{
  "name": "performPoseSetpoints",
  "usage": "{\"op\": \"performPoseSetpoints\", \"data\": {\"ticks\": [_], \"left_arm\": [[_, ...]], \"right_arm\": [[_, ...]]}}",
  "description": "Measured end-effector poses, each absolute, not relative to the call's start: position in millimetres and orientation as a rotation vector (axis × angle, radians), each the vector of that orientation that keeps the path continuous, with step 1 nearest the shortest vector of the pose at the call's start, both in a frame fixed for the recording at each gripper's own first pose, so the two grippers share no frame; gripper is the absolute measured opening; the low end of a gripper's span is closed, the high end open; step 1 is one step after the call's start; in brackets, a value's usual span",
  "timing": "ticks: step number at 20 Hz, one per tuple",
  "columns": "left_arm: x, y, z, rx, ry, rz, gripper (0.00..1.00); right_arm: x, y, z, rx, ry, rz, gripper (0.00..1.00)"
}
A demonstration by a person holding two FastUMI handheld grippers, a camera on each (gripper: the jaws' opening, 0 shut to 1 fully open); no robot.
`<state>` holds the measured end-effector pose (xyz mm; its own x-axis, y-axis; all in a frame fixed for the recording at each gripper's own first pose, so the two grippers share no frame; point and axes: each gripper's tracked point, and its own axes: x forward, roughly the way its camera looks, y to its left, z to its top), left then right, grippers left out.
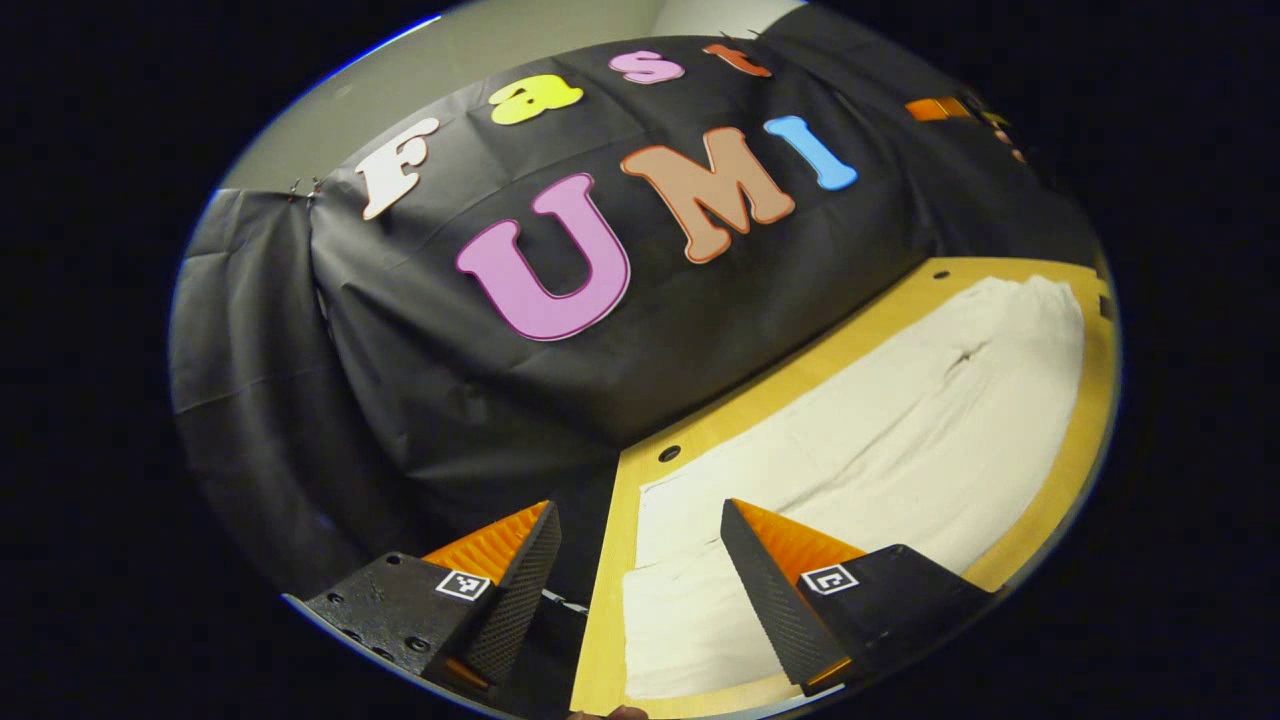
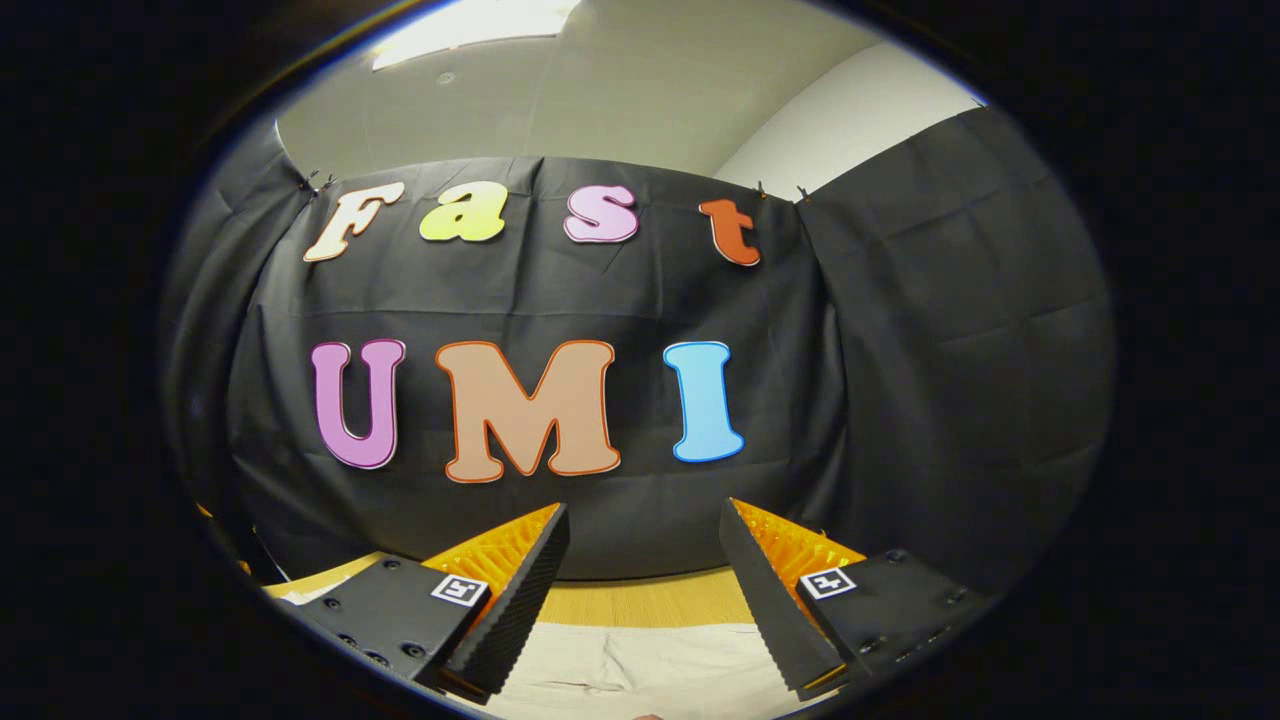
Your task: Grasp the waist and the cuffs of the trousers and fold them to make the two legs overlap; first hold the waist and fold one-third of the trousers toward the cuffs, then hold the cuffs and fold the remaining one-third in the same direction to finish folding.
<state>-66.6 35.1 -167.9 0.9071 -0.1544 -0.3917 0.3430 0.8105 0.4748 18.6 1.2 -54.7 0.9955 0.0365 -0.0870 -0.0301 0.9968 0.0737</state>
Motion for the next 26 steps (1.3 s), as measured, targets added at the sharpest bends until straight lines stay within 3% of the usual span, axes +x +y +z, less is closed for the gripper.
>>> {"op": "performPoseSetpoints", "data": {"ticks": [20,26], "left_arm": [[-143.1,77.2,-302.2,1.059,0.666,-0.742,0.97],[-163.1,102.2,-331.8,1.127,0.774,-0.824,0.97]], "right_arm": [[4.7,24.2,-81.0,-0.020,0.118,0.062,0.96],[0.5,25.1,-87.8,-0.053,0.129,0.054,0.98]]}}
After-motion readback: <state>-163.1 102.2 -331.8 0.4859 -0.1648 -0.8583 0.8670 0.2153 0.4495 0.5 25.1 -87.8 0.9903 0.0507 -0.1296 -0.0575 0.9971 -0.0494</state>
